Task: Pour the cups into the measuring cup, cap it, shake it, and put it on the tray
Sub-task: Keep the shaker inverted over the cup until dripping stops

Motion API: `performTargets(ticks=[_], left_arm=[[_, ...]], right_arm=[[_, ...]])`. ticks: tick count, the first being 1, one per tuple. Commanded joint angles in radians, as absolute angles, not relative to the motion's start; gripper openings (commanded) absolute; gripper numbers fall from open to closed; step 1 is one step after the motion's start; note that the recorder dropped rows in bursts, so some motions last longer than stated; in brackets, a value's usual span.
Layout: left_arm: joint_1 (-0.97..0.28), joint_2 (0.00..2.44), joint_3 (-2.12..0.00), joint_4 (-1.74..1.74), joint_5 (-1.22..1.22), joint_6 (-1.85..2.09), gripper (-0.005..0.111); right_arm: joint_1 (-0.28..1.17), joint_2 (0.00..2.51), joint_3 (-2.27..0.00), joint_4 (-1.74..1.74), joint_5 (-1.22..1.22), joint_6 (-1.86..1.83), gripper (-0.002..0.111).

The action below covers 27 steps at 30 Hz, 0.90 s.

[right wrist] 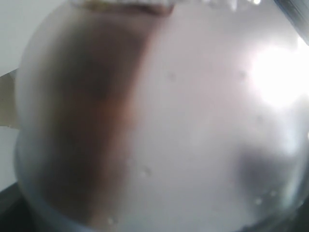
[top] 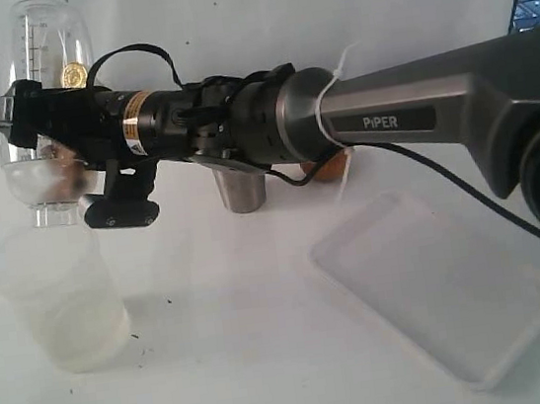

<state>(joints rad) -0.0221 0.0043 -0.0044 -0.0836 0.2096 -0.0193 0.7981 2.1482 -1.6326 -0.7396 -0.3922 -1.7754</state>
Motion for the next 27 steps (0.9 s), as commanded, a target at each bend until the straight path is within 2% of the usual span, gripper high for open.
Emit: performTargets(ticks=[1,27], left_arm=[[-0.023,0.0,0.0,-0.08,0.2,-0.022,0.0],[-0.023,0.0,0.0,-0.08,0.2,-0.022,0.0]], right_arm=[[0.799,2.125,-1.643,-0.731,-0.409,-1.783,0.0],[0.799,2.125,-1.638,-0.729,-0.397,-1.769,0.0]])
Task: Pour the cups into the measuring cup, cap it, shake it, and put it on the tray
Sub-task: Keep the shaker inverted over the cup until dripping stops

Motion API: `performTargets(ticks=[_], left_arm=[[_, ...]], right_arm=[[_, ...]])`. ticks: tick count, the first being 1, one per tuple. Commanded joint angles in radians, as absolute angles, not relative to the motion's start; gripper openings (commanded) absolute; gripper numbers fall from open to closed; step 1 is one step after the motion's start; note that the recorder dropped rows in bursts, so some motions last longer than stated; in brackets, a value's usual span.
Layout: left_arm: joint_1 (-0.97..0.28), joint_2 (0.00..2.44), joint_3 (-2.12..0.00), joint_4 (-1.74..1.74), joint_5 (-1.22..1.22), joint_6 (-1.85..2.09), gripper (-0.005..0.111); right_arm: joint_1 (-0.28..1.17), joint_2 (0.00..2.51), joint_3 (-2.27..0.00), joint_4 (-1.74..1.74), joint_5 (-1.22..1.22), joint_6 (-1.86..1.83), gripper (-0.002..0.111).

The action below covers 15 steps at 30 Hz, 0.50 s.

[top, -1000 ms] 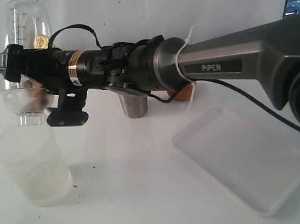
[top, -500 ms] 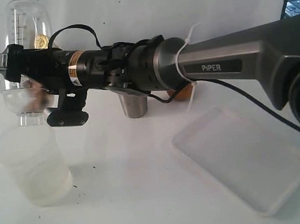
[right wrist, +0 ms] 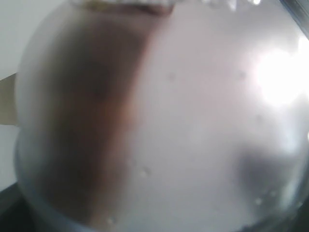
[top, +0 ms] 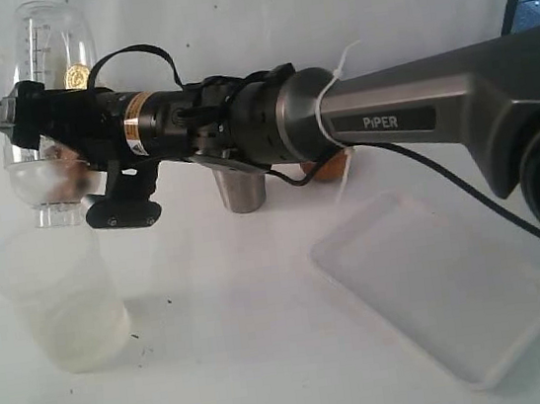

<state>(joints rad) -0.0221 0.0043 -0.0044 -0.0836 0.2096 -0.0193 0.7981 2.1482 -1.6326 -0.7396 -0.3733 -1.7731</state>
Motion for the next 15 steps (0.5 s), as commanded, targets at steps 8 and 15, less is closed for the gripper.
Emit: performTargets(ticks=[8,15], left_arm=[[-0.023,0.0,0.0,-0.08,0.2,-0.022,0.0],[-0.023,0.0,0.0,-0.08,0.2,-0.022,0.0]], right_arm=[[0.805,2.125,-1.643,-0.729,-0.389,-1.769,0.0],[0.807,2.125,-1.645,-0.538,-0.454,-1.722,0.0]])
